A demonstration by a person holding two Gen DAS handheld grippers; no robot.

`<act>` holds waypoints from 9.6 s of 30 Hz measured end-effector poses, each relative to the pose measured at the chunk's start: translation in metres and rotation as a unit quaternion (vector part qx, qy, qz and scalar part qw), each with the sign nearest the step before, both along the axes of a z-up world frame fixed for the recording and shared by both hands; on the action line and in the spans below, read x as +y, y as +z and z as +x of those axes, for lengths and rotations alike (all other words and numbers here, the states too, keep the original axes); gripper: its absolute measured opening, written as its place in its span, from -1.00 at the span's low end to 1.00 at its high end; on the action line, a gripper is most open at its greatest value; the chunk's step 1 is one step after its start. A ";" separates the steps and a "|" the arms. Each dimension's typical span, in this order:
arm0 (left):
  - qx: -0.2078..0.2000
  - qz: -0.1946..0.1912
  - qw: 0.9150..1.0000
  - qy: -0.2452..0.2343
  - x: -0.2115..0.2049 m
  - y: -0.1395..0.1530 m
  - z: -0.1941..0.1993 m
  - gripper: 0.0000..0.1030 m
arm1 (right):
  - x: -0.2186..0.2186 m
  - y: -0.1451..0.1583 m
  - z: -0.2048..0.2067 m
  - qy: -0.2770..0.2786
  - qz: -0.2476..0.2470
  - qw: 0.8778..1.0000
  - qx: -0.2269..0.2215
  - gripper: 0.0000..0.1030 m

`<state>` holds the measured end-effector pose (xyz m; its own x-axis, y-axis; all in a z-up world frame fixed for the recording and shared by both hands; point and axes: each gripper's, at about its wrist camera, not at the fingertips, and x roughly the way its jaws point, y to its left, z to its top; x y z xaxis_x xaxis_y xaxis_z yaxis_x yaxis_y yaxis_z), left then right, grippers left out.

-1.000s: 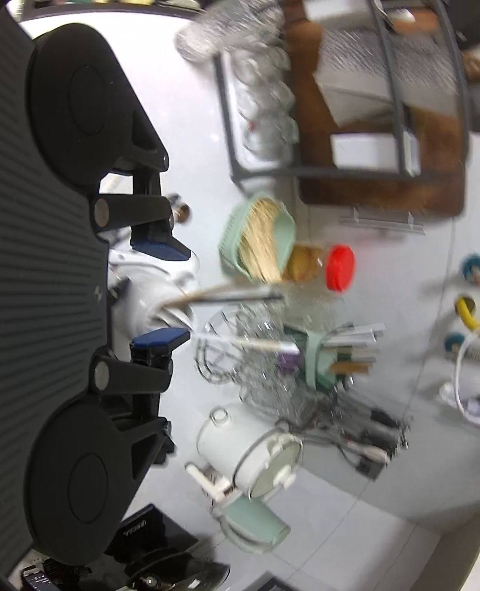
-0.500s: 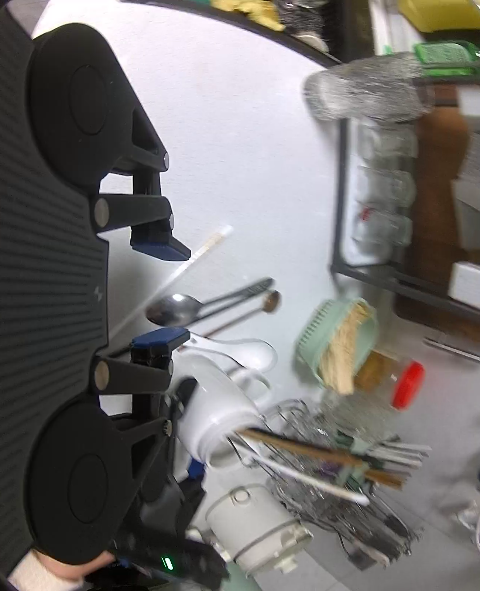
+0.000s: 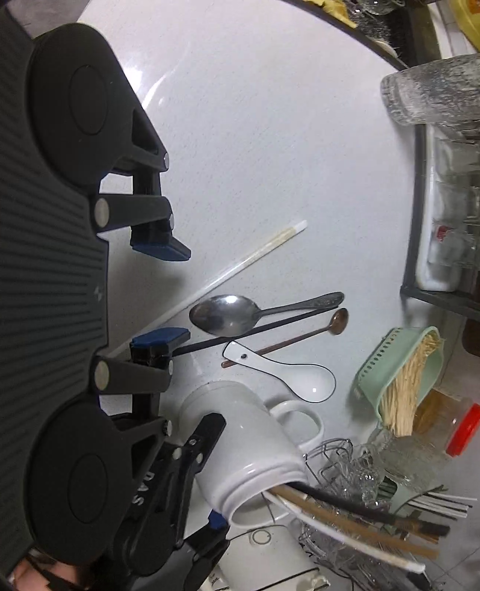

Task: Organize utensils
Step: 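Move the left gripper down to the white chopstick on the counter, then close the left gripper on the white chopstick, then lift the white chopstick upright and carry it over the jar, then lower the white chopstick into the jar and open the left gripper, then move the left gripper down to the engraved silver spoon's handle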

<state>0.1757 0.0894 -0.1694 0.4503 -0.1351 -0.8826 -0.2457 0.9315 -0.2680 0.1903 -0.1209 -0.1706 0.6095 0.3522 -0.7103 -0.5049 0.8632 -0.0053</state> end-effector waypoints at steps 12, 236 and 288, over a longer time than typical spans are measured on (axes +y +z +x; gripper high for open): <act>0.024 0.054 0.997 0.046 -0.028 -0.027 0.021 -0.15 | -0.012 -0.001 -0.002 0.034 0.003 0.999 -0.003 0.73; -0.196 0.023 0.979 -0.059 -0.021 0.207 -0.051 -0.27 | 0.019 -0.009 -0.005 0.010 -0.011 0.999 -0.040 0.71; -0.035 -0.027 0.998 -0.045 0.041 -0.043 0.151 -0.31 | 0.014 0.011 -0.022 -0.122 -0.005 0.991 -0.053 0.88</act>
